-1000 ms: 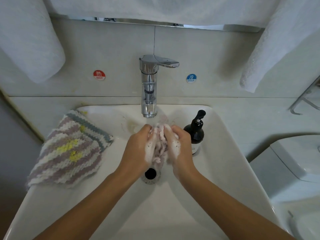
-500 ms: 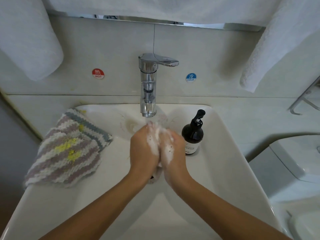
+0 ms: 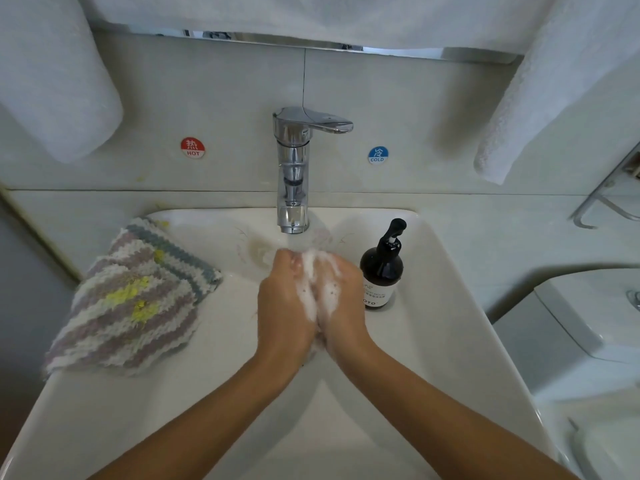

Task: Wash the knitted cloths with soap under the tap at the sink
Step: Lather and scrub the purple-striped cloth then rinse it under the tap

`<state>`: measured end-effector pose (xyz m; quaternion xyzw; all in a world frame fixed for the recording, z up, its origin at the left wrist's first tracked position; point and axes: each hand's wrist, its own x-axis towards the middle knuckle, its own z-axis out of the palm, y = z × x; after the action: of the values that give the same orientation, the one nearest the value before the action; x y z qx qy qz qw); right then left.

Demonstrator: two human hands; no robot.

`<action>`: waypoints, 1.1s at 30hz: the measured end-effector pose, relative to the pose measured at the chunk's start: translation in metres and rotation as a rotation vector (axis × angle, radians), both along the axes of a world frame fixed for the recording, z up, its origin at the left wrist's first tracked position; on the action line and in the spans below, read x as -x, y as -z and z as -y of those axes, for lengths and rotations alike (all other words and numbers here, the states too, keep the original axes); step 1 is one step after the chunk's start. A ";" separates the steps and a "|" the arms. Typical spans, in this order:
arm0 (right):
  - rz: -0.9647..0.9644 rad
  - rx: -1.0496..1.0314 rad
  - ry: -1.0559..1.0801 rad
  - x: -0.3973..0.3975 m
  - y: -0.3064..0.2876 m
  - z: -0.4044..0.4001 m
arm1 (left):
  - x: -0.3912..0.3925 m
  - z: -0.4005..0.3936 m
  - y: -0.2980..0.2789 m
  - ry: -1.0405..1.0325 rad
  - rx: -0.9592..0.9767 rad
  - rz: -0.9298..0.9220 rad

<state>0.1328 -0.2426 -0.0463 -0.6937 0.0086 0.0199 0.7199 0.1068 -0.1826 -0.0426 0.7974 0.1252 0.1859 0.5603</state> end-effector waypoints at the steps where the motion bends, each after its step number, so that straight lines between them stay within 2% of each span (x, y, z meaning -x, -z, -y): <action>1: -0.028 -0.017 0.017 -0.006 -0.001 0.000 | 0.005 0.004 -0.001 0.034 -0.001 -0.024; 6: -0.077 -0.037 0.007 -0.009 -0.002 0.004 | 0.003 -0.002 -0.009 0.104 -0.023 0.011; 11: 0.035 0.055 0.124 -0.016 0.002 0.016 | 0.006 -0.002 -0.011 0.242 0.110 -0.082; 13: 0.034 0.026 0.158 -0.019 0.004 0.020 | 0.006 -0.005 -0.008 0.264 0.069 -0.032; 16: 0.052 0.023 0.220 -0.022 0.000 0.024 | 0.005 -0.012 -0.004 0.205 -0.019 0.043; 25: 0.107 0.042 0.225 -0.020 -0.002 0.024 | -0.002 -0.028 0.003 0.039 -0.023 0.151; 33: 0.195 0.085 0.135 -0.010 0.002 0.018 | -0.006 -0.029 0.005 0.015 -0.083 0.140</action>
<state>0.1429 -0.2605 -0.0481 -0.7200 -0.0138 -0.0964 0.6871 0.1124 -0.1538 -0.0478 0.8059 0.0719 0.2418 0.5356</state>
